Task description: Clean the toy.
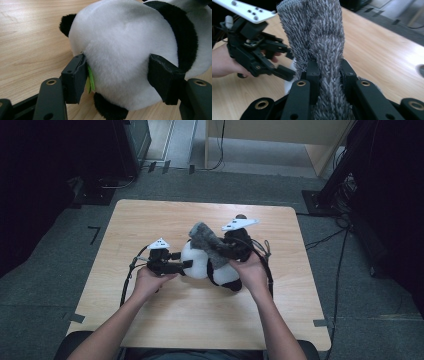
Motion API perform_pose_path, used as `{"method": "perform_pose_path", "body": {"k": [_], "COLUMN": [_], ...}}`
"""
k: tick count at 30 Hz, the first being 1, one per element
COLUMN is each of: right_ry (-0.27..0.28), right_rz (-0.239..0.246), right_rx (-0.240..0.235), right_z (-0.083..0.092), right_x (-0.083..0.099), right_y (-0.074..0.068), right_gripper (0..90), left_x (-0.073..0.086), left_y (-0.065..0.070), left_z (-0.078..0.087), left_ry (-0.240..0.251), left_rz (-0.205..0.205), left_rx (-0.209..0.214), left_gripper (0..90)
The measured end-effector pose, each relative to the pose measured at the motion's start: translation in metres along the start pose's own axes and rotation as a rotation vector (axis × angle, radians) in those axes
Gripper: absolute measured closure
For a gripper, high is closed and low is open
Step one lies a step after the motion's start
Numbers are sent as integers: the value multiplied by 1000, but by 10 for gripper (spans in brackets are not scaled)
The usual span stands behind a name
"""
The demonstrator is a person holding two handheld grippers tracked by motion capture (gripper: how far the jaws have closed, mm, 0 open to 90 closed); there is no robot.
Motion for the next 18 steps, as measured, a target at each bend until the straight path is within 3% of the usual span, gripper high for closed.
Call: {"method": "perform_pose_path", "body": {"k": [5,11,18], "right_ry": [-39,-105,-98], "right_rz": [42,41,12], "right_rx": [-45,-55,-69], "right_z": [-33,-62,-58], "right_x": [-5,7,15], "right_y": [-20,-23,-18], "right_gripper": [754,754,752], "left_x": [1,1,1], "left_y": [0,1,1], "left_z": [1,0,-1], "left_ry": [-8,-7,-23], "left_rz": [-4,-1,2], "left_rx": [-6,-15,-22], "left_gripper": [340,344,355]}}
Point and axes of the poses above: each handheld gripper's, and its own axes: z roughly backward along the jaws, x roughly out of its underside, y roughly to its right, the point moved 8 cm from there along -z, roughly forward along the jaws, and after that the axes turned 10 degrees about -y, right-handed, at the moved point
